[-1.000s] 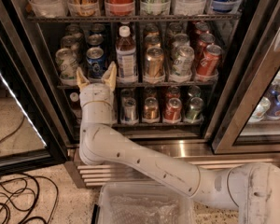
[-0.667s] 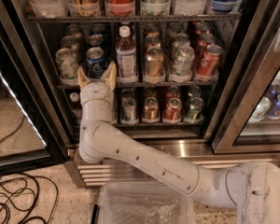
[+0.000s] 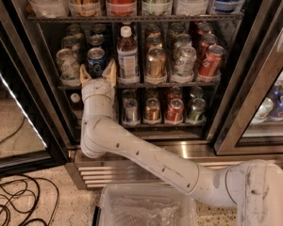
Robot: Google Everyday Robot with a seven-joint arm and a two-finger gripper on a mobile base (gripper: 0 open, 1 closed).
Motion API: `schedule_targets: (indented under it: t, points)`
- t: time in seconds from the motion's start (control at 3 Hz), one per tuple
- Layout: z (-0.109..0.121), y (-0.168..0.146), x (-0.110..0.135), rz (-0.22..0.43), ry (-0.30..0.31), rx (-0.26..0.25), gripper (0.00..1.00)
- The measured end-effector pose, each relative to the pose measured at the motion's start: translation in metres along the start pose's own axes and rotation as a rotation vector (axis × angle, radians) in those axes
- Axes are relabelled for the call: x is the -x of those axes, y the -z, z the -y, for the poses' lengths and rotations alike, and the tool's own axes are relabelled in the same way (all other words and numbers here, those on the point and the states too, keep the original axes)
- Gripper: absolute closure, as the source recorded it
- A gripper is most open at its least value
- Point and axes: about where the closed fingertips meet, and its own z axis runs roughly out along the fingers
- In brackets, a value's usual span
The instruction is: Pick pepsi can from middle shelf of fridge
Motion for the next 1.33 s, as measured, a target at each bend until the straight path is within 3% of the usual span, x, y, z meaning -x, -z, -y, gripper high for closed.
schedule_targets:
  t: [0.33,1.0,1.33]
  points:
    - [0.002,-0.009,-0.002,-0.001,0.012,-0.006,0.47]
    - [0.005,-0.012,-0.004,0.012,0.031,0.020,0.90]
    - [0.004,0.004,0.004,0.033,0.040,0.113,1.00]
